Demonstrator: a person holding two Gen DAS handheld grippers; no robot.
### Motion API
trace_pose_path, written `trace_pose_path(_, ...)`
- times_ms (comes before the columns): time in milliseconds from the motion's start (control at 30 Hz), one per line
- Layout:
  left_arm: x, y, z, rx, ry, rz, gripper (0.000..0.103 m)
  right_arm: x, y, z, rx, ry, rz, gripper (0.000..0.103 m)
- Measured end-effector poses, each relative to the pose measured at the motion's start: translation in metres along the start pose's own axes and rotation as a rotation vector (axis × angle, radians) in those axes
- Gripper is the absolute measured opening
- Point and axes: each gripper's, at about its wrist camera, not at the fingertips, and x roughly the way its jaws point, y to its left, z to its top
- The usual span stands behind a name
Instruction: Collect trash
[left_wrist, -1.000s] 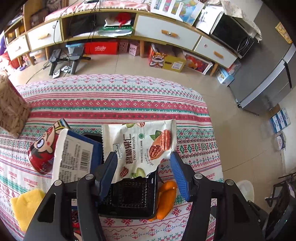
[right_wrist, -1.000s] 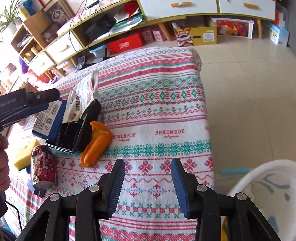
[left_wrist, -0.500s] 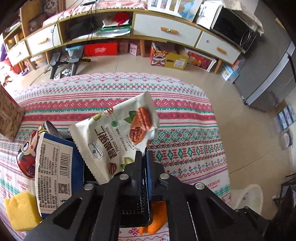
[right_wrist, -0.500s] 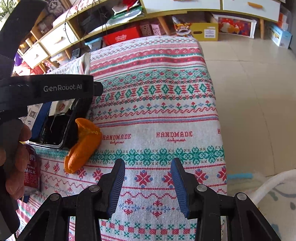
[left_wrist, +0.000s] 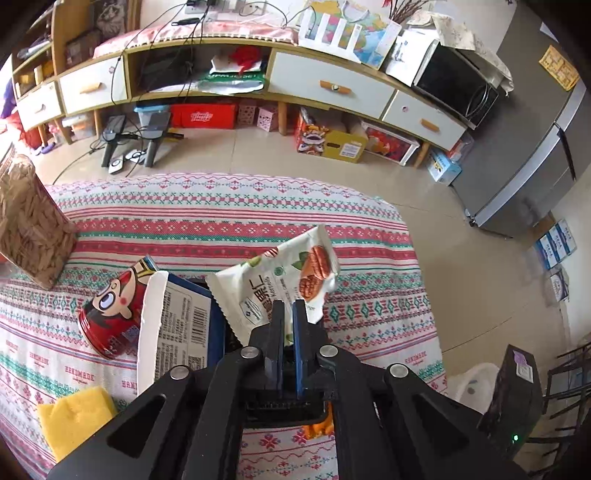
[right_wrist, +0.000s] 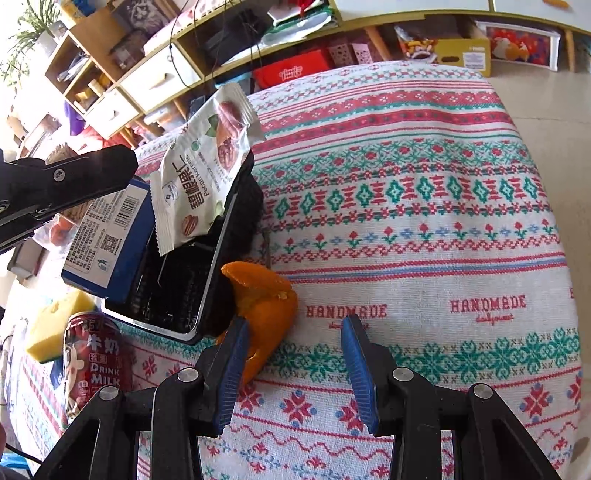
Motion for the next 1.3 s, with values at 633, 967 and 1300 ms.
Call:
trace_pose_path(633, 0.047, 0.007, 0.043, 0.058, 0.058, 0.107, 0.064, -0.033, -0.008, -0.005, 0.033, 0.018, 0.013, 0.002)
trace_pose_path(967, 0.065, 0.001, 0.026, 0.126, 0.128, 0.037, 0.016, -0.005, -0.015, 0.000, 0.097, 0.063, 0.118, 0.035)
trace_pose_path(1300, 0.026, 0.001, 0.016, 0.096, 0.009, 0.008, 0.003, -0.009, -0.013, -0.001, 0.082, 0.047, 0.062, 0.011)
